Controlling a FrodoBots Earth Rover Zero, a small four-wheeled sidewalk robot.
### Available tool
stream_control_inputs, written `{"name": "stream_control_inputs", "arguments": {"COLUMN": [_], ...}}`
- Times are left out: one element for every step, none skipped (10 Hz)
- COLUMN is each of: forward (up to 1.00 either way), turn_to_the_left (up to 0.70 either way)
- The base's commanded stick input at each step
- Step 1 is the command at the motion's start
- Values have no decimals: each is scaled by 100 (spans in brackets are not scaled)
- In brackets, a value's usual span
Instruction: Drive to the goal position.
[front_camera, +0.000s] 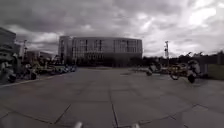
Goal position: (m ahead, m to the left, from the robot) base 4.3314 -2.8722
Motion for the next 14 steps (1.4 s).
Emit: {"name": "stream_control_inputs", "arguments": {"forward": [70, 70, 70, 70, 70, 70, 70, 70, 53, 23, 0, 0, 0, 0], "turn_to_the_left": [0, 0, 0, 0, 0, 0, 0, 0, 0, 0, 0, 0, 0, 0]}}
